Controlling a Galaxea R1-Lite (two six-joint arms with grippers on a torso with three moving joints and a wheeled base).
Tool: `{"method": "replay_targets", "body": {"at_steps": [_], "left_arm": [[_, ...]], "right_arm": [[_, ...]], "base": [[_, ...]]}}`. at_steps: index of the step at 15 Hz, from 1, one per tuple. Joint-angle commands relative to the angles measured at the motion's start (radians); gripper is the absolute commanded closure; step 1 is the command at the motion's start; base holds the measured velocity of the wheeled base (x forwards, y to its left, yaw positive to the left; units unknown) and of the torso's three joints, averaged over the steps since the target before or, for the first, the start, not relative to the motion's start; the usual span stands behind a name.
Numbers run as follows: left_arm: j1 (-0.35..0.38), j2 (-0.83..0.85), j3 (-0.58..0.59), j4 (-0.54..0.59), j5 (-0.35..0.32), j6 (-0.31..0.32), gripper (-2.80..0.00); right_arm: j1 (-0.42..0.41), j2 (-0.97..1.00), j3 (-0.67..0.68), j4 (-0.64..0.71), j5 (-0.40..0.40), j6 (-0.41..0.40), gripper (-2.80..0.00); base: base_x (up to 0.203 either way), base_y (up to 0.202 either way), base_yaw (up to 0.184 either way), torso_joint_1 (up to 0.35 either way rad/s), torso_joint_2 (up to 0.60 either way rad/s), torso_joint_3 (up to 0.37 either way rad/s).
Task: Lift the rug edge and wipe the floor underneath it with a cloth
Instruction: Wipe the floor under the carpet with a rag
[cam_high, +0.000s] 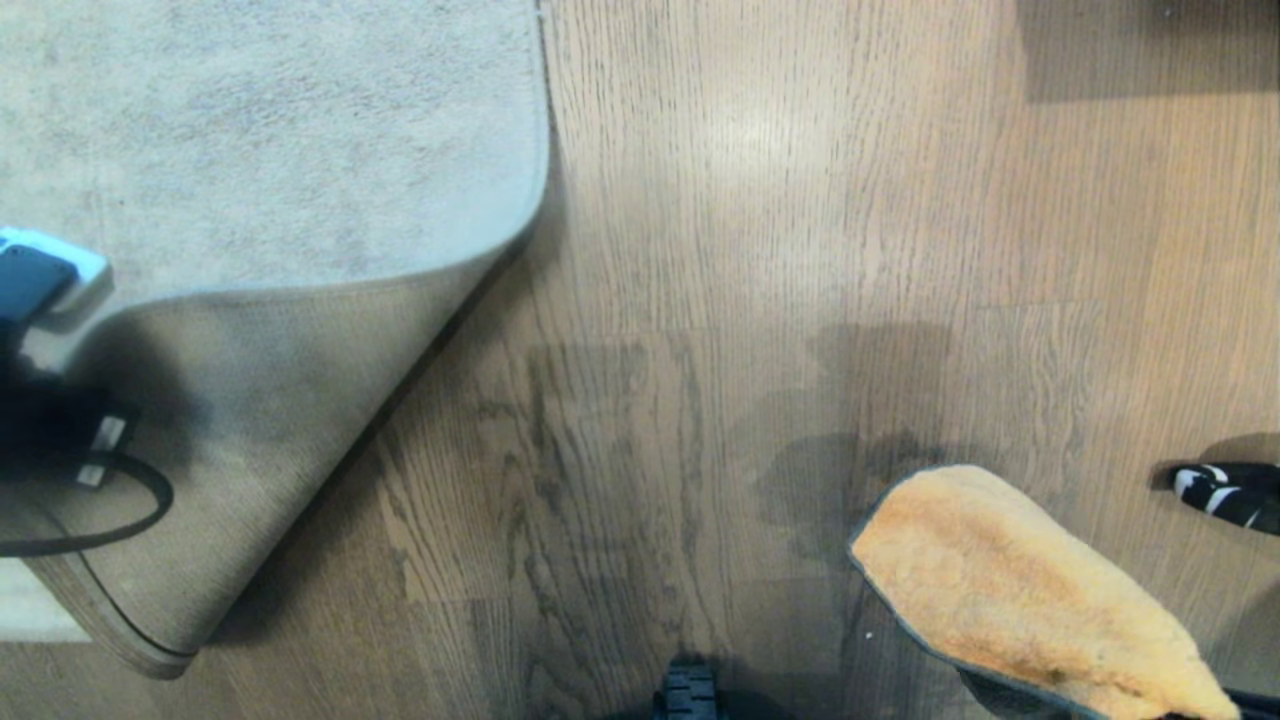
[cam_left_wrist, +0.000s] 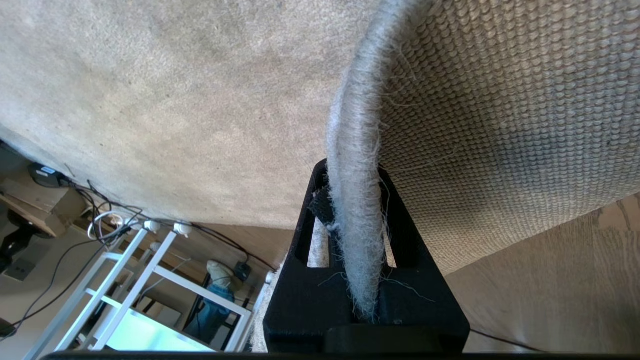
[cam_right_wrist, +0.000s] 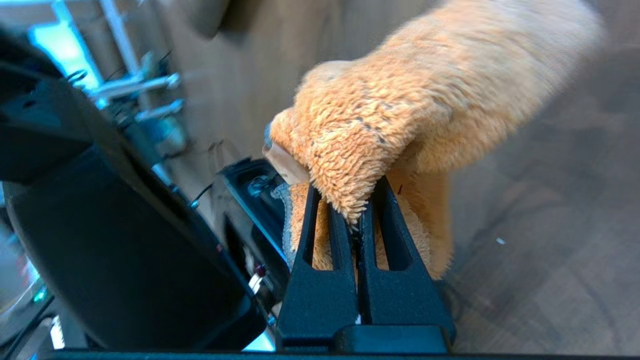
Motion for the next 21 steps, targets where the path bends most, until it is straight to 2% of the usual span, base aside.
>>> {"method": "replay_targets", "body": {"at_steps": [1, 5, 8, 10, 13, 18, 21], "left_arm": [[0.0, 0.016, -0.001, -0.001, 0.004, 0.002, 0.0], [0.0, 0.018, 0.001, -0.001, 0.005, 0.003, 0.0], [0.0, 0.019, 0.001, -0.001, 0.006, 0.004, 0.0], [0.0, 0.019, 0.001, -0.001, 0.007, 0.004, 0.0], [0.0, 0.018, 0.001, -0.001, 0.008, 0.002, 0.0], [0.0, 0.016, 0.001, -0.003, 0.008, 0.002, 0.0], [0.0, 0.015, 0.001, -0.003, 0.01, 0.002, 0.0]], "right_arm": [[0.078, 0.175, -0.006, -0.075, 0.007, -0.011, 0.0], [0.251, 0.397, -0.022, -0.297, -0.014, -0.015, 0.0], [0.421, 0.498, -0.066, -0.358, -0.065, -0.013, 0.0], [0.504, 0.586, -0.104, -0.397, -0.129, -0.013, 0.0], [0.594, 0.712, -0.174, -0.497, -0.207, -0.007, 0.0], [0.691, 0.87, -0.354, -0.519, -0.307, 0.001, 0.0], [0.783, 0.957, -0.459, -0.542, -0.433, 0.012, 0.0]], "base": [[0.0, 0.0, 0.0, 0.0, 0.0, 0.0], [0.0, 0.0, 0.0, 0.0, 0.0, 0.0], [0.0, 0.0, 0.0, 0.0, 0.0, 0.0], [0.0, 0.0, 0.0, 0.0, 0.0, 0.0], [0.0, 0.0, 0.0, 0.0, 0.0, 0.0], [0.0, 0.0, 0.0, 0.0, 0.0, 0.0], [0.0, 0.0, 0.0, 0.0, 0.0, 0.0]]}}
